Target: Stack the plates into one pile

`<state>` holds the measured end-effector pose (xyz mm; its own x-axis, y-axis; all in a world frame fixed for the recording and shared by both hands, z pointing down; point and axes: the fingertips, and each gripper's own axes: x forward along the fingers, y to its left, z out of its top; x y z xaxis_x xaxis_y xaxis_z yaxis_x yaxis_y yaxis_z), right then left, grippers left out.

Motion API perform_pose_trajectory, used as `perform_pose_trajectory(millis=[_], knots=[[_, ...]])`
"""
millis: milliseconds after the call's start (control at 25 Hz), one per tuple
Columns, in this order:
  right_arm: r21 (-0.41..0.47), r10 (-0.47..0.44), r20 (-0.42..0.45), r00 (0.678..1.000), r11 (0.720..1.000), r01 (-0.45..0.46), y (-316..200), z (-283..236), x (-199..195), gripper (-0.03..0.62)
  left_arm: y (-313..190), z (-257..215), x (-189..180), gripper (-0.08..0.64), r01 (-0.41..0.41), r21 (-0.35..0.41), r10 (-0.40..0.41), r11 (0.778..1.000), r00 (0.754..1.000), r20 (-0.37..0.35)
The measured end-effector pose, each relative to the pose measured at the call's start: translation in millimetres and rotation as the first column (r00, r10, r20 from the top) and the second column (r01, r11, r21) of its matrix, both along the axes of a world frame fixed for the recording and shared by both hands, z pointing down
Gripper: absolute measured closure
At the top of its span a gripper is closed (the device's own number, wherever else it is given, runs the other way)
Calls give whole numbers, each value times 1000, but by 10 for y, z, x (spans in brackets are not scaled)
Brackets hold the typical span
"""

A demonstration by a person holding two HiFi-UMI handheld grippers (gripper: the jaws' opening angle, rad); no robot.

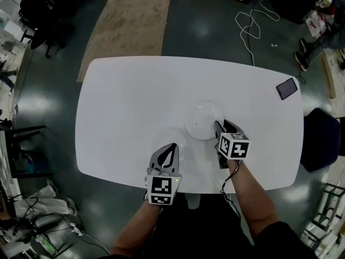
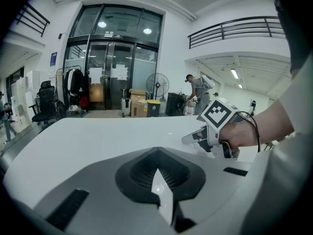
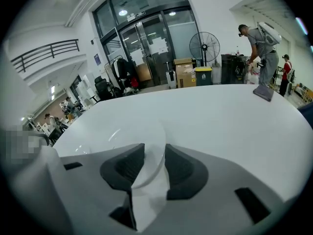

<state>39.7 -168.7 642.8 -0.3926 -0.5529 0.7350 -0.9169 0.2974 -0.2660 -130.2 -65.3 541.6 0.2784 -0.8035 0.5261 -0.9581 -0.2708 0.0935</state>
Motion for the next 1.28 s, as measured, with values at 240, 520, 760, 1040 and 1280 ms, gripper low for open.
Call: perform_pose_trajectory(millis=[240,520,760,1040,1280], knots=[[11,-19,-14,1000,1000,19,63,8,-53,416,65,-23,-54,541,4,-1,-4,1000,1000,-1],[83,-15,-26,1000,996,17,67,-166,-48,408,147,-67,-88,541,10,12,-10,1000,1000,5],[181,-47,23,999,983,42,123,-581,-188,569,223,-210,-196,541,25,49,-25,999,1000,10],[305,-145,131,981,947,99,256,-1280,-420,575,301,-505,-275,541,53,113,-54,992,998,10],[400,-229,170,958,905,146,442,-1866,-652,575,387,-805,-422,541,79,169,-81,982,997,5]])
